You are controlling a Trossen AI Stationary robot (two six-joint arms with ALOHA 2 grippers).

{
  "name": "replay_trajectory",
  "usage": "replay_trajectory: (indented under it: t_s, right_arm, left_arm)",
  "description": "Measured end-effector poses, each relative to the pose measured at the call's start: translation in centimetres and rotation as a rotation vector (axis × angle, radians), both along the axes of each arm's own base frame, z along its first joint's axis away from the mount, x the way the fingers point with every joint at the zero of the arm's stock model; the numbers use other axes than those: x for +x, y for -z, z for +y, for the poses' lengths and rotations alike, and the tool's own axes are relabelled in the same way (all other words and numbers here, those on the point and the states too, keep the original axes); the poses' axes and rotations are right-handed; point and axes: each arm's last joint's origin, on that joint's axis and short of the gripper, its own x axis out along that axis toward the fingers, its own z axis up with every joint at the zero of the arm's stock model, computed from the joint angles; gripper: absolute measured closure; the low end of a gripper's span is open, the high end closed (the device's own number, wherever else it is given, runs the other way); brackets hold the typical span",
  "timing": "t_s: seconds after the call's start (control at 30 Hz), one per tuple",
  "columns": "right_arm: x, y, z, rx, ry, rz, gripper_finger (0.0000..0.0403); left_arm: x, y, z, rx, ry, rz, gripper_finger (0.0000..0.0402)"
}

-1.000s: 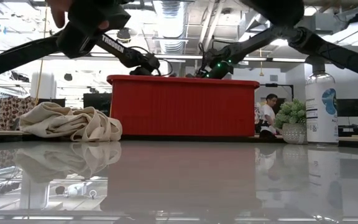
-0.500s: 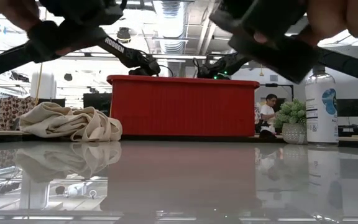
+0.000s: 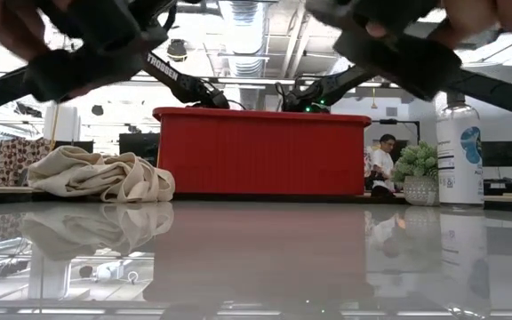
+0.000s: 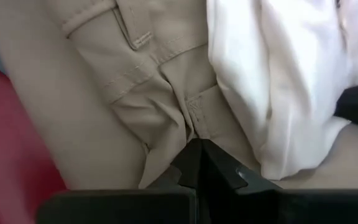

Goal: Fold Laundry from Bin
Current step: Put the stack of folded clothes into the red organizer bin, then return to Home Position

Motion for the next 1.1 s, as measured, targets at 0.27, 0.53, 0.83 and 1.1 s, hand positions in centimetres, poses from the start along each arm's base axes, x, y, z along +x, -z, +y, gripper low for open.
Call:
replay_trajectory:
  t_s: [0.27, 0.53, 0.83, 1.1]
  right_arm:
    - [-1.1, -3.4, -0.2, -0.075, 0.013, -0.066, 0.0356]
    - [-3.6, -8.7, -0.1, -0.215, 0.036, -0.123, 0.0345]
    - [-9.1, -21.1, 4.4, -0.529, 0.003, -0.24, 0.0336]
    - [-13.9, -29.8, 12.0, -0.701, -0.097, -0.376, 0.0336]
  left_arm:
    - [0.0, -3.8, 0.5, 0.089, -0.032, -0.055, 0.0401]
    - [-1.1, -8.0, -0.2, 0.155, -0.017, -0.165, 0.037]
    - [-3.7, -19.9, -4.2, 0.405, 0.052, -0.454, 0.0316]
    - [-6.5, -29.5, -12.2, 0.63, 0.173, -0.572, 0.0321]
